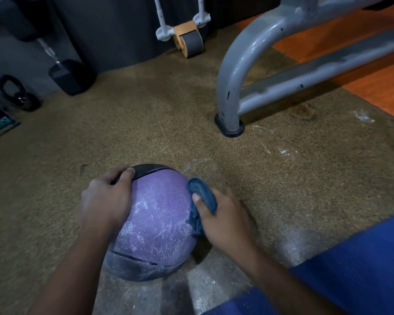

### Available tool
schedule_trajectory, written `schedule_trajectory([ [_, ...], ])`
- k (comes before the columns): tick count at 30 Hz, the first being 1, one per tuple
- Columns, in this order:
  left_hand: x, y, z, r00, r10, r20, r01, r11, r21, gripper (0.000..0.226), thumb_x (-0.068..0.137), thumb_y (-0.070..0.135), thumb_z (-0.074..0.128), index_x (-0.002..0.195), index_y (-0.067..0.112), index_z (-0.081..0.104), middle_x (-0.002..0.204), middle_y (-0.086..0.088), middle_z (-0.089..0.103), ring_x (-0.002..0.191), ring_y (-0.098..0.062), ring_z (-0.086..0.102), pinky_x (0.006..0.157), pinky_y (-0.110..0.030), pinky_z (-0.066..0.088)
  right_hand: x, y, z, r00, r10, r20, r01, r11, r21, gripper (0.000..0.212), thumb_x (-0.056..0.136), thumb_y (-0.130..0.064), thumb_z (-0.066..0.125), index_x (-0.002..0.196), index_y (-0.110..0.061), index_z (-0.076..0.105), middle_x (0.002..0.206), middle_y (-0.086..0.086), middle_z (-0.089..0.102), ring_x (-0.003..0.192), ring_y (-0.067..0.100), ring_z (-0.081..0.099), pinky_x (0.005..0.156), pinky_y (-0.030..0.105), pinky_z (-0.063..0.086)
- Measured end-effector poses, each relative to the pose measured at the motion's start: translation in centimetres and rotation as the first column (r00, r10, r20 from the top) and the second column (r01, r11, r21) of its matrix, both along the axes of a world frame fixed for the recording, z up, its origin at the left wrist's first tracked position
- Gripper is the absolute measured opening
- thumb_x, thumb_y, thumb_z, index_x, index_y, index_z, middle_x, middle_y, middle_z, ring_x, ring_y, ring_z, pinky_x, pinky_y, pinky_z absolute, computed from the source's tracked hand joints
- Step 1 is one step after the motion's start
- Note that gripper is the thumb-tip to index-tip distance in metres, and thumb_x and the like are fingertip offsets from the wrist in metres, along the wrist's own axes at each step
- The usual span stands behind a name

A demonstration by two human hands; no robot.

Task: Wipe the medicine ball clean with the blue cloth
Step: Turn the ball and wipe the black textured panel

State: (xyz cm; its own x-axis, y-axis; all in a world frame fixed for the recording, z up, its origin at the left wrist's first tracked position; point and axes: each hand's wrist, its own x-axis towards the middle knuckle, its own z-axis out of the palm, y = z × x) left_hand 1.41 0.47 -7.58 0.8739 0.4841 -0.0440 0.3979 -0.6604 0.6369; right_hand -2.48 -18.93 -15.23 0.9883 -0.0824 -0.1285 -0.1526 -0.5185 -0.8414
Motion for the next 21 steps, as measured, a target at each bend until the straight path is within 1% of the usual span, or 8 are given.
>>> schedule_trajectory([
  [3, 0.0, 0.2, -0.1, 1.000, -0.001, 0.006, 0.001, 1.000, -0.004, 0.048, 0.078, 0.061, 0.045, 0.118, 0.045, 0.067, 0.131, 0.005, 0.064, 0.127, -0.027, 0.052, 0.102, -0.036, 0.037, -3.5, 0.9, 2.3, 0.979, 0.115, 0.170, -0.096, 0.989, -0.113, 0.054, 0.088, -0.064, 0.038, 0.138, -0.043, 0.045, 0.115, -0.008, 0.042, 0.098, 0.018, 0.060, 0.089, 0.033, 0.049],
  [6, -0.2, 0.1, -0.1, 1.000, -0.010, 0.020, 0.010, 1.000, -0.002, 0.045, 0.081, 0.060, 0.048, 0.118, 0.044, 0.067, 0.130, 0.005, 0.065, 0.125, -0.027, 0.053, 0.100, -0.036, 0.038, -3.0, 2.0, 3.6, 0.939, 0.187, 0.289, -0.124, 0.967, -0.221, 0.055, 0.087, -0.058, 0.042, 0.139, -0.042, 0.043, 0.113, -0.006, 0.040, 0.091, 0.020, 0.059, 0.084, 0.035, 0.049],
  [8, -0.2, 0.1, -0.2, 0.999, -0.019, 0.026, 0.019, 1.000, 0.007, 0.042, 0.085, 0.058, 0.049, 0.119, 0.042, 0.067, 0.131, 0.005, 0.064, 0.126, -0.028, 0.053, 0.100, -0.036, 0.038, -1.0, 1.8, 3.0, 0.966, 0.127, 0.224, -0.085, 0.979, -0.187, 0.045, 0.093, -0.057, 0.044, 0.135, -0.040, 0.047, 0.110, -0.006, 0.042, 0.090, 0.018, 0.055, 0.084, 0.032, 0.045],
  [12, -0.1, 0.0, -0.1, 1.000, 0.010, 0.021, -0.010, 1.000, 0.014, 0.041, 0.085, 0.057, 0.049, 0.118, 0.043, 0.067, 0.129, 0.003, 0.065, 0.123, -0.029, 0.054, 0.098, -0.036, 0.038, 2.6, 0.4, 0.3, 0.995, -0.021, -0.100, 0.032, 0.994, 0.103, 0.028, 0.098, -0.052, 0.047, 0.113, -0.034, 0.063, 0.103, -0.004, 0.055, 0.093, 0.018, 0.058, 0.076, 0.025, 0.033],
  [14, 0.0, -0.1, -0.1, 1.000, 0.028, 0.007, -0.028, 1.000, -0.001, 0.045, 0.080, 0.060, 0.048, 0.117, 0.044, 0.068, 0.128, 0.002, 0.066, 0.122, -0.030, 0.055, 0.100, -0.037, 0.039, 1.6, 0.5, 0.1, 0.996, -0.037, -0.079, 0.045, 0.993, 0.111, 0.029, 0.097, -0.052, 0.047, 0.113, -0.033, 0.063, 0.103, -0.002, 0.054, 0.096, 0.019, 0.060, 0.077, 0.027, 0.039],
  [16, 0.1, -0.1, -0.1, 0.999, 0.035, 0.003, -0.035, 0.999, -0.007, 0.050, 0.074, 0.063, 0.046, 0.115, 0.045, 0.068, 0.127, 0.002, 0.066, 0.122, -0.029, 0.055, 0.101, -0.037, 0.039, -1.0, 0.8, 0.9, 1.000, 0.006, 0.023, -0.007, 0.997, 0.081, 0.036, 0.095, -0.054, 0.048, 0.126, -0.039, 0.056, 0.110, -0.007, 0.045, 0.096, 0.014, 0.058, 0.086, 0.030, 0.046],
  [19, 0.0, 0.0, -0.1, 0.999, 0.040, 0.013, -0.040, 0.999, -0.011, 0.045, 0.079, 0.061, 0.049, 0.116, 0.044, 0.068, 0.127, 0.002, 0.066, 0.122, -0.029, 0.055, 0.100, -0.037, 0.039, -4.4, 1.5, 3.1, 0.978, 0.140, 0.151, -0.135, 0.990, -0.045, 0.055, 0.090, -0.059, 0.046, 0.142, -0.047, 0.036, 0.117, -0.012, 0.033, 0.095, 0.013, 0.055, 0.091, 0.029, 0.043],
  [21, 0.0, 0.2, -0.3, 1.000, 0.019, 0.024, -0.019, 1.000, -0.015, 0.045, 0.080, 0.060, 0.049, 0.116, 0.043, 0.068, 0.127, 0.005, 0.066, 0.122, -0.026, 0.055, 0.098, -0.035, 0.038, -3.8, 1.5, 2.9, 0.973, 0.136, 0.185, -0.126, 0.990, -0.064, 0.052, 0.090, -0.059, 0.046, 0.140, -0.046, 0.039, 0.114, -0.011, 0.036, 0.095, 0.013, 0.055, 0.089, 0.030, 0.043],
])
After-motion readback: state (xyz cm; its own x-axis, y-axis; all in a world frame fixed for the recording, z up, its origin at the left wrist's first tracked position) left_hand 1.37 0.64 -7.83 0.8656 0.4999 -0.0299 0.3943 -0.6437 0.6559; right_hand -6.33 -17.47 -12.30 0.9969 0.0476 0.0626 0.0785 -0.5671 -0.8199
